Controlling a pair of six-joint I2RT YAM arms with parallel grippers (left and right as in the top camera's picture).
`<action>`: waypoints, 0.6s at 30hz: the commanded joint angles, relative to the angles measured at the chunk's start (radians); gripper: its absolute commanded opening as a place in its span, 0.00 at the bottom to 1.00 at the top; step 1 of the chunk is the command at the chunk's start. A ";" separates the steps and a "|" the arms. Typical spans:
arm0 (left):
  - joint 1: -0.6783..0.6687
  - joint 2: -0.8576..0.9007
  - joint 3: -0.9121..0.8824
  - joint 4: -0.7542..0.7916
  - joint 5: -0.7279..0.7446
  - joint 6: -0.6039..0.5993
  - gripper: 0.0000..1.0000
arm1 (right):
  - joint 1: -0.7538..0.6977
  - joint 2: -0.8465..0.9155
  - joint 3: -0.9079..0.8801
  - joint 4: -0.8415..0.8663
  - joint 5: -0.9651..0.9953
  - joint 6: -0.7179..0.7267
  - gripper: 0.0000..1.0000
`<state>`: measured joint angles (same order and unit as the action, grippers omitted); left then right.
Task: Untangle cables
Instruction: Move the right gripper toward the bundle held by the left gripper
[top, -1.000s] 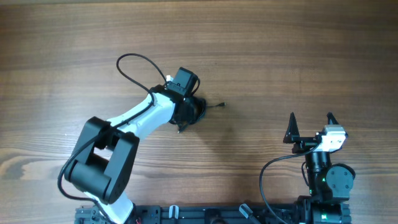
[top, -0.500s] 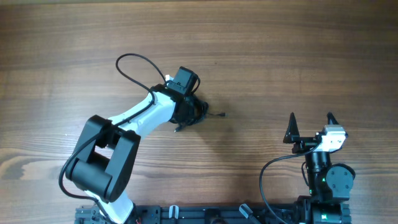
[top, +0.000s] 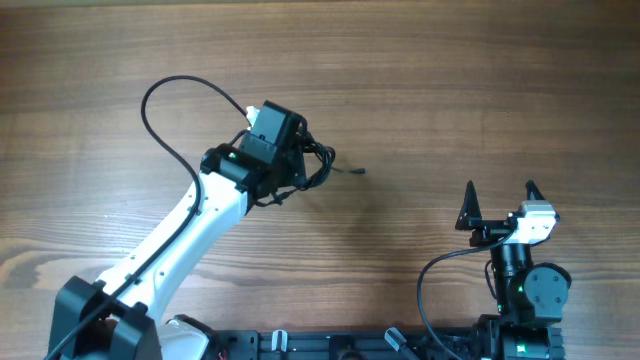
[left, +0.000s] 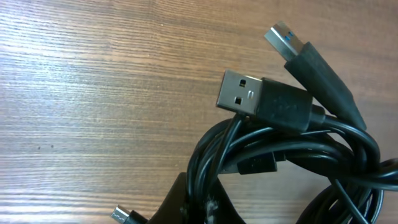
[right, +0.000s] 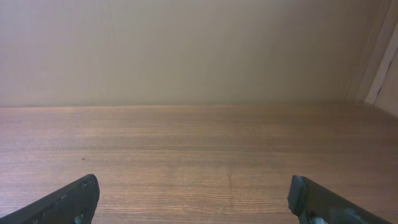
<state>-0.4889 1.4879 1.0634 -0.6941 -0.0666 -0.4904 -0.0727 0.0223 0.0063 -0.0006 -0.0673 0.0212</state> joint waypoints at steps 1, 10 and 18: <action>0.002 -0.041 0.008 -0.014 0.092 0.163 0.04 | 0.004 -0.005 -0.001 0.008 -0.077 0.295 1.00; 0.003 -0.151 0.008 0.031 0.140 0.090 0.04 | 0.005 0.101 -0.001 0.036 -0.443 1.117 1.00; 0.003 -0.197 0.008 -0.029 -0.087 -0.096 0.04 | 0.005 0.318 0.097 0.051 -0.528 0.738 1.00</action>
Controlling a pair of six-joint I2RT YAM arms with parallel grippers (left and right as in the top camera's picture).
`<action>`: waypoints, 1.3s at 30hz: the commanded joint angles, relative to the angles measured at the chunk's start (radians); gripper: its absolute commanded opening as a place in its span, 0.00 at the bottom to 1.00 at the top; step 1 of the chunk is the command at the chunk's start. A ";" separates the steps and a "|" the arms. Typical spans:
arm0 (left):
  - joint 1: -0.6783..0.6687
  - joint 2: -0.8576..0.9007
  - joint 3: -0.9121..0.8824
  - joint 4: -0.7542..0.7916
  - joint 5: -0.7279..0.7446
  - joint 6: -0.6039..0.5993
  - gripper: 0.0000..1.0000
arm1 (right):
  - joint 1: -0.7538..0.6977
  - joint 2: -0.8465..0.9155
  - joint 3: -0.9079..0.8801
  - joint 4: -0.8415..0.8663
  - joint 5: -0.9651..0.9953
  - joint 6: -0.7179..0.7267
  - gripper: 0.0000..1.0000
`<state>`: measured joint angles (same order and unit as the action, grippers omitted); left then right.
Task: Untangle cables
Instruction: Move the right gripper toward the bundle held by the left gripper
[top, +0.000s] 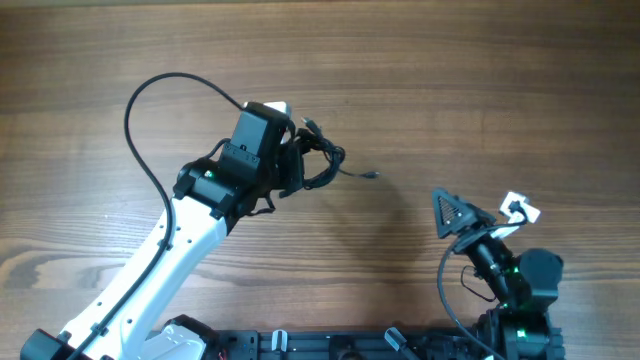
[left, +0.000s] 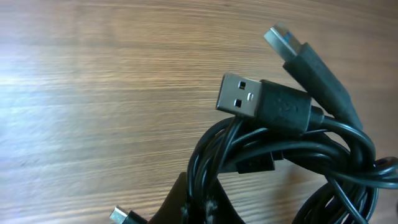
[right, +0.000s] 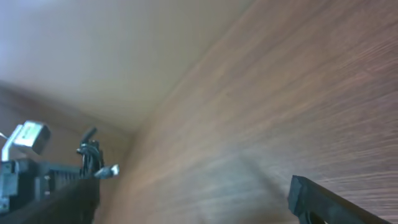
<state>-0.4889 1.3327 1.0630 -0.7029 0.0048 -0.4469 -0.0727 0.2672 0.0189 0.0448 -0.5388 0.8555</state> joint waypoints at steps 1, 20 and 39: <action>0.003 -0.057 0.008 -0.021 -0.173 -0.164 0.04 | 0.005 0.119 0.117 0.006 -0.080 -0.096 1.00; -0.077 -0.102 0.001 -0.119 0.142 0.385 0.04 | 0.264 0.944 0.186 0.987 -0.500 -0.063 0.74; -0.051 -0.021 0.001 -0.132 -0.161 -0.078 0.04 | 0.417 0.997 0.186 1.005 -0.383 0.011 0.05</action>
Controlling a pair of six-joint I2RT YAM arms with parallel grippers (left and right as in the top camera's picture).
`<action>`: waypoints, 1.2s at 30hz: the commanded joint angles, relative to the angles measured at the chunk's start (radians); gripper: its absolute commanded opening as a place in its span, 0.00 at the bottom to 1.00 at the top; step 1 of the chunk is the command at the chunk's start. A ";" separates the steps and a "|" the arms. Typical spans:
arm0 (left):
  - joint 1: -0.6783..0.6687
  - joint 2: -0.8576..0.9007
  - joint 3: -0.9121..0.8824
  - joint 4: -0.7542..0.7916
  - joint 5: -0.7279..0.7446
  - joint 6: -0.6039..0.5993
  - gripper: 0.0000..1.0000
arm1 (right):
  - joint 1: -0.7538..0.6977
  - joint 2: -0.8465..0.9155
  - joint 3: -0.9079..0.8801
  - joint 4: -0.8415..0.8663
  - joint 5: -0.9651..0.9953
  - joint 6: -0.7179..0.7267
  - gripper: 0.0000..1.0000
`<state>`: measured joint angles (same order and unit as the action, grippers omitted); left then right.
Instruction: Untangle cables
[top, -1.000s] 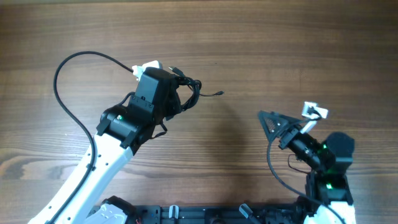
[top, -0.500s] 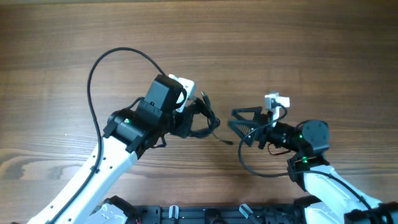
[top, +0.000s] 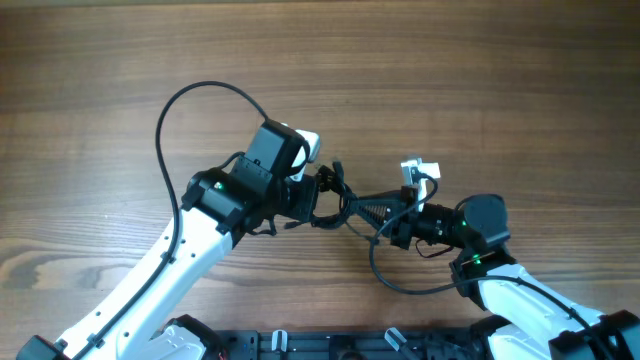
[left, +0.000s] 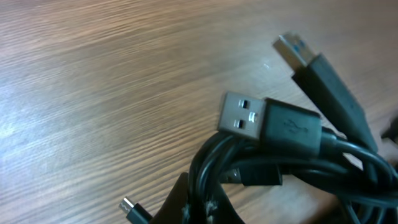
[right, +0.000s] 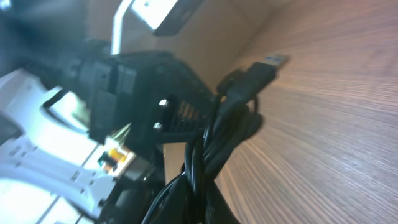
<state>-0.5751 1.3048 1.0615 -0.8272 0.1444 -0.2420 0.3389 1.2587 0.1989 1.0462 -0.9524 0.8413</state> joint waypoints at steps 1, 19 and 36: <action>0.068 0.007 0.003 -0.020 -0.362 -0.398 0.04 | 0.006 0.005 0.006 0.005 0.033 0.025 0.05; 0.219 0.007 0.003 0.017 -0.183 -1.032 0.04 | 0.107 0.005 0.006 -0.222 0.257 0.135 0.60; 0.005 0.019 0.003 -0.063 -0.096 -1.735 0.04 | 0.352 0.006 0.007 -0.061 0.594 0.419 0.48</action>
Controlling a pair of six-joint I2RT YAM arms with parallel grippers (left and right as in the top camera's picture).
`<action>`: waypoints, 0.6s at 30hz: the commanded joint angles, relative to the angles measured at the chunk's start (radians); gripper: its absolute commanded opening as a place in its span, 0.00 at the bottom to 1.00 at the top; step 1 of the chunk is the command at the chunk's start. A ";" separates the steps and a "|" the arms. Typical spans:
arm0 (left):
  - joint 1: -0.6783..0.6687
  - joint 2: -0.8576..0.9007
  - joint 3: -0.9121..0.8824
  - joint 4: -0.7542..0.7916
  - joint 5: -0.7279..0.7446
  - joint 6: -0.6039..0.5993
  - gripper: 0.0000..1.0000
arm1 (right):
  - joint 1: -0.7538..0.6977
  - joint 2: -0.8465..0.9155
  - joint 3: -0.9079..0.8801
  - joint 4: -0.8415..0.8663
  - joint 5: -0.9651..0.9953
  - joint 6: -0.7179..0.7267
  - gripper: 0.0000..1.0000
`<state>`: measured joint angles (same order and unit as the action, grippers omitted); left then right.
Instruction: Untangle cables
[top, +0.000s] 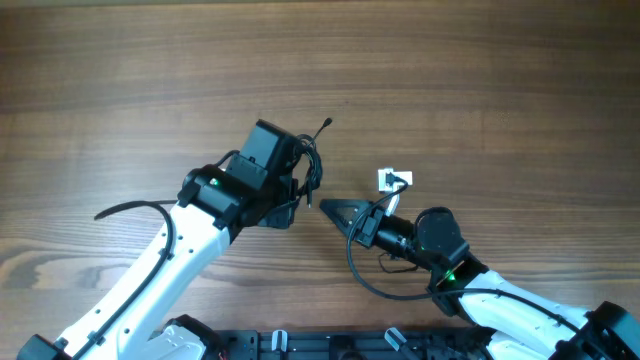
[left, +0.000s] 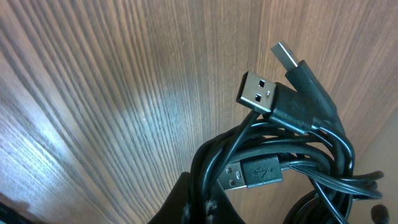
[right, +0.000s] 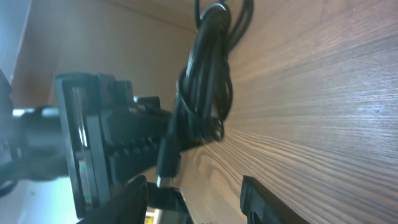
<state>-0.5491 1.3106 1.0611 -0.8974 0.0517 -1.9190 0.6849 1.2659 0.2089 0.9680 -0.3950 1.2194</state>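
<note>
A tangled bundle of black cables hangs from my left gripper, which is shut on it. In the left wrist view the bundle shows two USB plugs sticking up, a third plug lying lower, and my fingers pinched on several strands. One thin cable end pokes up and away. My right gripper is open just right of the bundle and points at it. In the right wrist view the bundle hangs ahead of my right gripper, with nothing between the fingers.
The wooden table runs all round. The left arm's own black lead trails to the left. A white tag and a looping lead sit by the right wrist. The arm bases stand along the near edge.
My right gripper had cable strands running into its jaws, pulled out from the bundle. Now it is open and apart from the bundle, lower and to the left. The bundle sits compact at my left gripper.
My left gripper held the bundle near mid-table while my right gripper stood open at the right near edge. The right arm then swung towards the left. Later it was at the bundle with strands stretched between both grippers. Now only the left holds it.
</note>
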 joint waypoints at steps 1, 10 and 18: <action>-0.031 0.021 0.003 0.018 -0.004 -0.057 0.04 | 0.006 -0.002 -0.003 0.016 0.036 0.041 0.48; -0.094 0.069 0.003 0.122 0.005 -0.057 0.04 | 0.042 -0.002 -0.003 -0.013 0.084 0.089 0.41; -0.145 0.069 0.003 0.123 0.005 -0.048 0.04 | 0.042 -0.002 -0.003 -0.026 0.137 0.056 0.21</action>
<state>-0.6727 1.3746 1.0611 -0.7773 0.0502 -1.9591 0.7223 1.2659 0.2089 0.9401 -0.2813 1.2995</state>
